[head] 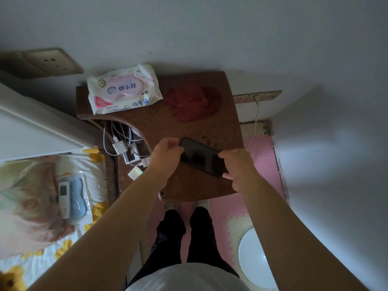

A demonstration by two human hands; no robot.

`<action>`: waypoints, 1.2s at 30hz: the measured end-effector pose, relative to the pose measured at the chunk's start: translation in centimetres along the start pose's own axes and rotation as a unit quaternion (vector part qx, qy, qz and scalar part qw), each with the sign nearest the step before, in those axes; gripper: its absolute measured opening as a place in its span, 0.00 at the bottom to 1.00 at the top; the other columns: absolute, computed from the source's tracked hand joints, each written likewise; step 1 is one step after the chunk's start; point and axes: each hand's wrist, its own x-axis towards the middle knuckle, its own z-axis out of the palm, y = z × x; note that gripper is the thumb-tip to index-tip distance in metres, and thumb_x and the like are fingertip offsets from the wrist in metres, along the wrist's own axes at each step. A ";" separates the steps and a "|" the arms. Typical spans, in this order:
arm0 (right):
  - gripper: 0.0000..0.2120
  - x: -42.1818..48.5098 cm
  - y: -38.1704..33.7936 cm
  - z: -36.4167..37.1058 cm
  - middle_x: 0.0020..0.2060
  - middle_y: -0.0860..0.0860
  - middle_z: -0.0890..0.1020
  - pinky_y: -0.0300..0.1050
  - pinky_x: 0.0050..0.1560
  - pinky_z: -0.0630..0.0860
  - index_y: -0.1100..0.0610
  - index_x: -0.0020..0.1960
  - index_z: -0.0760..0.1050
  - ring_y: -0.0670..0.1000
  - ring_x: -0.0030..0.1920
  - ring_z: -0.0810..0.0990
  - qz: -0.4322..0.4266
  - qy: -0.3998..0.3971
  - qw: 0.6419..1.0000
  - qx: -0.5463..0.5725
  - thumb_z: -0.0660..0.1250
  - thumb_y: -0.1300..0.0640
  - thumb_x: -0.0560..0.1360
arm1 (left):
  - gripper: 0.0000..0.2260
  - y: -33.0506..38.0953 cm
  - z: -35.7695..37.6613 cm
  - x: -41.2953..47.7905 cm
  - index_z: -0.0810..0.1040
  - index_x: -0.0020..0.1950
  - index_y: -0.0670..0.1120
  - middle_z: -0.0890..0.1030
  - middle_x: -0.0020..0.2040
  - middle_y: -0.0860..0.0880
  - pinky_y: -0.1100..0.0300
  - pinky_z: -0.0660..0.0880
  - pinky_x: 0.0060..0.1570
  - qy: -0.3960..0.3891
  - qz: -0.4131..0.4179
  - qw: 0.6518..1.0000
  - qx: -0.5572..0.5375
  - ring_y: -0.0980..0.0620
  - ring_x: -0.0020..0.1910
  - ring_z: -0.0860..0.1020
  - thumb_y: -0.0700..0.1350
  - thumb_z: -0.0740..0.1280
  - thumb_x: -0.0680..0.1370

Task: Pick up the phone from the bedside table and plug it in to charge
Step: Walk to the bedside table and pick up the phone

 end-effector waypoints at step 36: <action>0.04 -5.6 -2.9 -2.7 0.59 0.60 0.79 0.55 0.45 0.81 0.56 0.53 0.74 0.61 0.61 0.80 0.021 -0.086 0.996 -0.025 0.65 0.64 0.81 | 0.15 3.3 -5.0 -6.1 0.83 0.47 0.53 0.86 0.48 0.49 0.50 0.82 0.55 0.019 0.054 0.996 -0.073 0.43 0.55 0.85 0.32 0.67 0.79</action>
